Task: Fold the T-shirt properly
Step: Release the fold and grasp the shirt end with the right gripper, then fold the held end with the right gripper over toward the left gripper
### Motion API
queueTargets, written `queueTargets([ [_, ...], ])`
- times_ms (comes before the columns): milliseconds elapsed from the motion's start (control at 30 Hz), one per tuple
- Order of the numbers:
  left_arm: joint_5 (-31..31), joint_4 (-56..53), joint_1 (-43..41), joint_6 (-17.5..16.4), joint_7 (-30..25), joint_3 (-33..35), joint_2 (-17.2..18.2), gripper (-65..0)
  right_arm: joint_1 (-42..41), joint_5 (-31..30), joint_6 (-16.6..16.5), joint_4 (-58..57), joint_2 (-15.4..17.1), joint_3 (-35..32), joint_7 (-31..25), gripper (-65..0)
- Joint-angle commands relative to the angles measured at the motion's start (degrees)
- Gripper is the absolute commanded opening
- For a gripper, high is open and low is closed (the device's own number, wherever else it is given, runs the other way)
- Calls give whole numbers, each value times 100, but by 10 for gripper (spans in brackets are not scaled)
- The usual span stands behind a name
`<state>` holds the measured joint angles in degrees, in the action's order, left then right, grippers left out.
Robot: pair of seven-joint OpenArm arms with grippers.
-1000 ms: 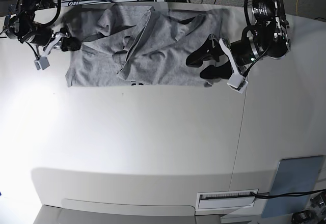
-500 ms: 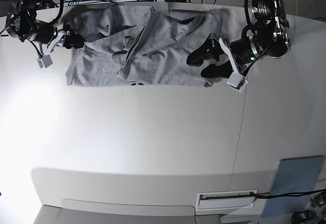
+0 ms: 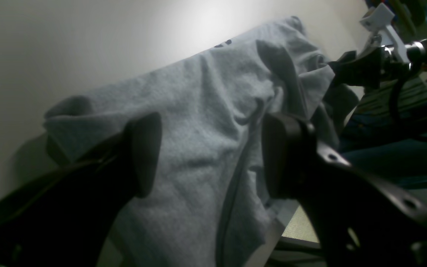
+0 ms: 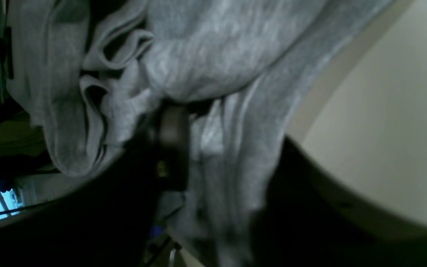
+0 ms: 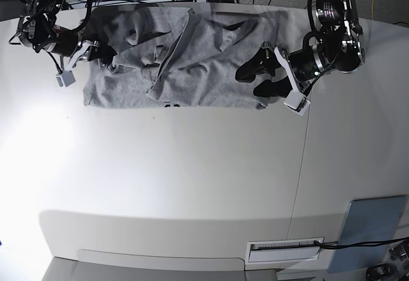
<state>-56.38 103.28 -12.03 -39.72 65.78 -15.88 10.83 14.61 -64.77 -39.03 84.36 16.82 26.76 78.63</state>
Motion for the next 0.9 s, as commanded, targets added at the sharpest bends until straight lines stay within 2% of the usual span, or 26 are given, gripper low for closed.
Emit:
queueTargets([
  [0,-120,98,42,-28,-114,-15,31,-240,-35,-81,-97,66,83,17,-46,-575],
  [33,-120,98,42,-28,-111,-15,31,-240,-35,-26,-97,66,83,20,-48,-632],
  [67,-120,98,42,-28,-114,-15,31,-240,-35,-7,-97,66,83,22,-72,-650],
  [200,-101,98,42,-28,-111,-15,33,-240,-35,-11,-97,72,118,160,-251,-650],
  [333,-11,98,42,-28,-111,-15,33,-240,-35,-13,-97,72,131,739,-254,-650],
  [500,-13,98,44,-28,-131,-15,31,-240,-26,-280,-97,302,160,1438,96,-650],
  [700,-11,98,42,-28,-127,-15,31,-240,-4,-1283,-97,1174,234,1453,137,-650],
  [867,-2,98,24,-28,-127,-15,31,-240,114,-1010,-97,2481,-83,1099,137,-650],
])
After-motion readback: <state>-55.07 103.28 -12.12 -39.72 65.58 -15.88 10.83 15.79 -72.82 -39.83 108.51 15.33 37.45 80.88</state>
